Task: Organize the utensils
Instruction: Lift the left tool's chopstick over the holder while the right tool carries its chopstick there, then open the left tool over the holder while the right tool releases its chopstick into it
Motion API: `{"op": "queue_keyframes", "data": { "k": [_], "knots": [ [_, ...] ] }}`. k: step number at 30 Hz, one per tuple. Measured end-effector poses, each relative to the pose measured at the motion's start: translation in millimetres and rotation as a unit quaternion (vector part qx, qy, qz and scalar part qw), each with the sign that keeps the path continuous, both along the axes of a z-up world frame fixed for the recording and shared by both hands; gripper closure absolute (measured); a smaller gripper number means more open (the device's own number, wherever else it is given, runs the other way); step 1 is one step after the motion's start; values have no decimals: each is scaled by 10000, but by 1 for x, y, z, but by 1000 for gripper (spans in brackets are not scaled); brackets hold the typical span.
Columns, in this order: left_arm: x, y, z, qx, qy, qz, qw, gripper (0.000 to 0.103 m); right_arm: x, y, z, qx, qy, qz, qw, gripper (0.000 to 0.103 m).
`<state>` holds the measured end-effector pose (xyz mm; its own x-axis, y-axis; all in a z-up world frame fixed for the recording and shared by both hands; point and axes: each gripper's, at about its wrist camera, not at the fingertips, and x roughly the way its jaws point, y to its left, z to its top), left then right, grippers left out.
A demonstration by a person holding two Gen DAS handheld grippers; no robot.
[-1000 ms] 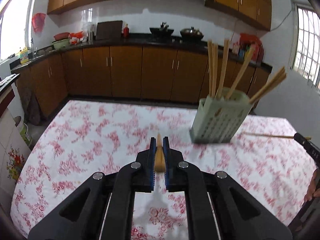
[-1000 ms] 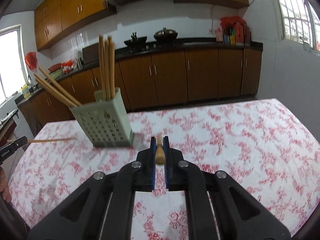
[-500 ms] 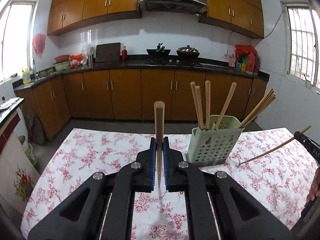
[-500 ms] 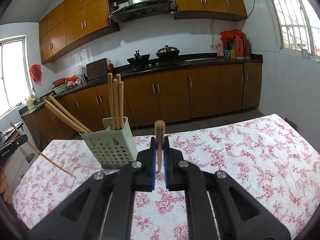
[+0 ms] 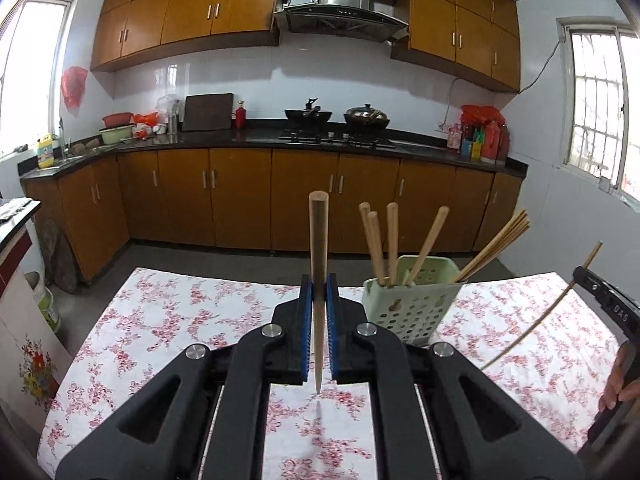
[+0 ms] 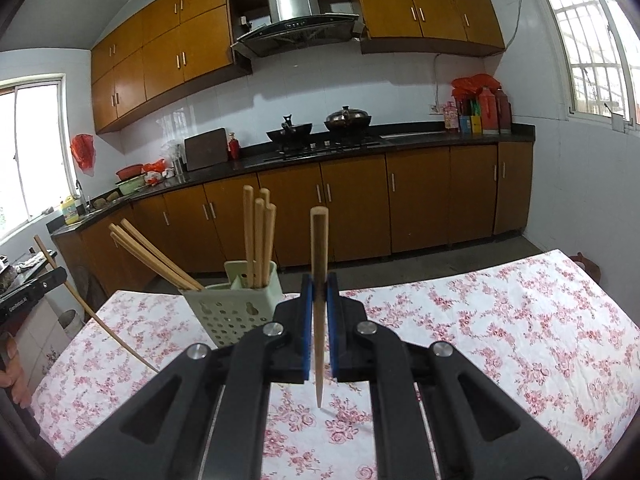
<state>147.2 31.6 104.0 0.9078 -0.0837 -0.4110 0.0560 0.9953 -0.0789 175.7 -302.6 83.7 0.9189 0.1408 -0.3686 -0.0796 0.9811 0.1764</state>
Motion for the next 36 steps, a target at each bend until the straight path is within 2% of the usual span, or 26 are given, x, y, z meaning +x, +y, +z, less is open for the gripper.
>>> {"op": "queue_keyframes", "data": {
  "k": [6,14,18,21,27,36],
  "knots": [
    [-11,-11,23,-264,-193,-354,9988,96,-5,4,30,318,-255,269,9988,95],
    [-12,-52,70,-417,-800,-774,9929,96,-4,23,78,408,-826,539,9943,95],
    [-2,-68,88,-445,-1092,-778,9900,96,3,31,94,398,-1091,570,9916,95],
    [10,-78,100,-388,-1411,-609,9874,96,10,35,101,376,-1239,552,9900,95],
    [34,-83,95,-323,-1608,-271,9861,96,31,46,96,289,-1338,477,9894,95],
    [68,-70,57,-487,-1269,62,9907,96,69,58,59,269,-950,456,9941,95]
  ]
}}
